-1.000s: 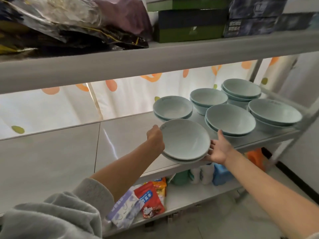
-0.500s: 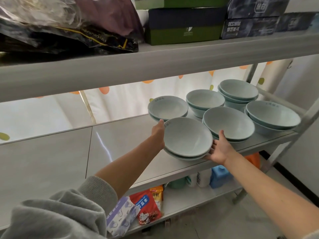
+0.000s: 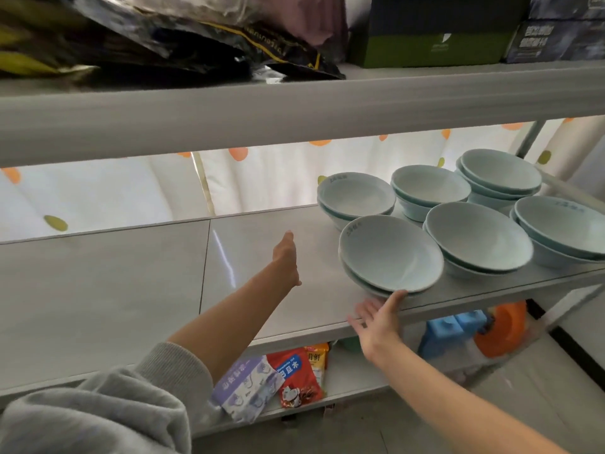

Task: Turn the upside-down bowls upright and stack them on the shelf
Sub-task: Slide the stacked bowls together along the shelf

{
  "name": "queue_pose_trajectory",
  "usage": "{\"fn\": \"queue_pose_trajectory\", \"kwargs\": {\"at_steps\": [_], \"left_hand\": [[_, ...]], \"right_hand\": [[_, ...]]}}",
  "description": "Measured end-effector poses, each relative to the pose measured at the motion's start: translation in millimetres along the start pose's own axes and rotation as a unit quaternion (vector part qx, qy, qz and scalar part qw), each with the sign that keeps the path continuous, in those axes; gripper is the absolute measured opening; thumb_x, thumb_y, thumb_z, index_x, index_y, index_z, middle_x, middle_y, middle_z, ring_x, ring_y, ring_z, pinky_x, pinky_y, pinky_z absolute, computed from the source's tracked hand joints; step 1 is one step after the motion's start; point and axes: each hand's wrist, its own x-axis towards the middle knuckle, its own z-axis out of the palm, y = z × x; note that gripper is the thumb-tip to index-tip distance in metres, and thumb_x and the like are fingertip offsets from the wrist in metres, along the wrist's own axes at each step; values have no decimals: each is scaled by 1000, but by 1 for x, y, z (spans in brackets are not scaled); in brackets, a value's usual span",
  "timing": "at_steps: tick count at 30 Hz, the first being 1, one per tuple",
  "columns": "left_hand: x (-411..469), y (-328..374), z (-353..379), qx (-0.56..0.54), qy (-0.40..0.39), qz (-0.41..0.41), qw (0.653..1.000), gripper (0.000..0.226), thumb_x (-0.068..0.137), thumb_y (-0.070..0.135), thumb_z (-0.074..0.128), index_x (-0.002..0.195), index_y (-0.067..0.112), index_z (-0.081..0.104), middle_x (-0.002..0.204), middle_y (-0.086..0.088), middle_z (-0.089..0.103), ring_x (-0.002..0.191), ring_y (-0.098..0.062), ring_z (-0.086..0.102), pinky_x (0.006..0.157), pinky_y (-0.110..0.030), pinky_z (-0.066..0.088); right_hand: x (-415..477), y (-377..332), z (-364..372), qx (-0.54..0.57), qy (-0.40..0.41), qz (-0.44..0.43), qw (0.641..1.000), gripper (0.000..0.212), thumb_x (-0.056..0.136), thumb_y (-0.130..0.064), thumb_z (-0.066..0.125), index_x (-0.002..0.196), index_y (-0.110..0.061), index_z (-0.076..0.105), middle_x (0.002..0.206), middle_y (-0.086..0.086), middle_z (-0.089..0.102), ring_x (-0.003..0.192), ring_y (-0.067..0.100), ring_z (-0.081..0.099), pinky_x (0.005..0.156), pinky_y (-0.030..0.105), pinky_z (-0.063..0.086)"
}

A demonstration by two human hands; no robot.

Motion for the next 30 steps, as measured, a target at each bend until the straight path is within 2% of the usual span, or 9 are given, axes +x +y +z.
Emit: {"fn": "queue_pose_trajectory", "kwargs": {"at_steps": [6, 10, 14, 17, 21, 24, 27, 29, 30], "left_hand": [[-6, 16, -94, -30, 42, 20, 998, 63, 98, 51, 35, 150, 16, 28, 154, -13, 27, 139, -33, 32, 110, -62, 21], [-11, 36, -190, -58, 85, 39, 994, 63, 98, 50, 34, 150, 15, 27, 155, -12, 26, 136, -34, 34, 108, -63, 23], [-23, 67, -296, -89, 135, 77, 984, 63, 97, 49, 36, 148, 14, 30, 152, -11, 30, 118, -30, 40, 108, -63, 23], [-39, 93, -389, -116, 179, 105, 971, 64, 97, 51, 35, 149, 15, 29, 150, -11, 32, 127, -31, 40, 108, -61, 24], [-66, 119, -510, -146, 249, 150, 946, 62, 95, 54, 37, 143, 14, 37, 124, -8, 46, 109, -27, 47, 104, -52, 32], [-88, 132, -587, -152, 321, 198, 913, 57, 95, 53, 39, 136, 14, 45, 131, -5, 50, 119, -26, 47, 112, -47, 32], [-104, 130, -656, -128, 395, 236, 878, 64, 93, 56, 36, 136, 9, 45, 134, -9, 50, 125, -29, 47, 110, -45, 35], [-113, 121, -690, -135, 435, 229, 860, 74, 81, 65, 39, 134, 14, 48, 137, -11, 51, 122, -31, 49, 108, -44, 39], [-120, 116, -701, -148, 441, 222, 857, 72, 82, 63, 40, 135, 15, 47, 138, -11, 52, 121, -31, 51, 106, -41, 41]], "right_hand": [[-13, 42, 64, -52, -63, 2, 997, 86, 87, -67, 23, 149, -7, 17, 155, 15, 24, 140, 31, 30, 110, 51, 32], [-27, 91, 126, -86, -131, 33, 987, 85, 88, -66, 23, 151, -10, 13, 156, 13, 20, 142, 29, 27, 108, 52, 33], [-48, 158, 199, -107, -172, 68, 977, 85, 88, -66, 27, 151, -11, 12, 156, 13, 20, 142, 29, 26, 107, 55, 35], [-72, 217, 259, -122, -203, 86, 968, 83, 88, -65, 28, 151, -14, 11, 156, 14, 20, 142, 29, 26, 106, 56, 35], [-109, 290, 335, -147, -241, 118, 952, 84, 87, -65, 30, 151, -12, 13, 156, 13, 22, 141, 30, 28, 105, 56, 37], [-138, 337, 380, -176, -275, 137, 935, 83, 87, -66, 31, 151, -15, 14, 156, 12, 23, 141, 31, 29, 105, 56, 37], [-163, 375, 412, -199, -306, 161, 917, 82, 87, -65, 32, 151, -17, 15, 156, 11, 22, 141, 31, 28, 104, 57, 38], [-177, 394, 430, -210, -322, 176, 906, 82, 87, -66, 32, 151, -18, 15, 157, 10, 21, 142, 31, 27, 104, 58, 37], [-184, 403, 438, -217, -329, 183, 901, 82, 87, -66, 33, 151, -19, 15, 157, 10, 20, 142, 31, 26, 104, 59, 36]]}}
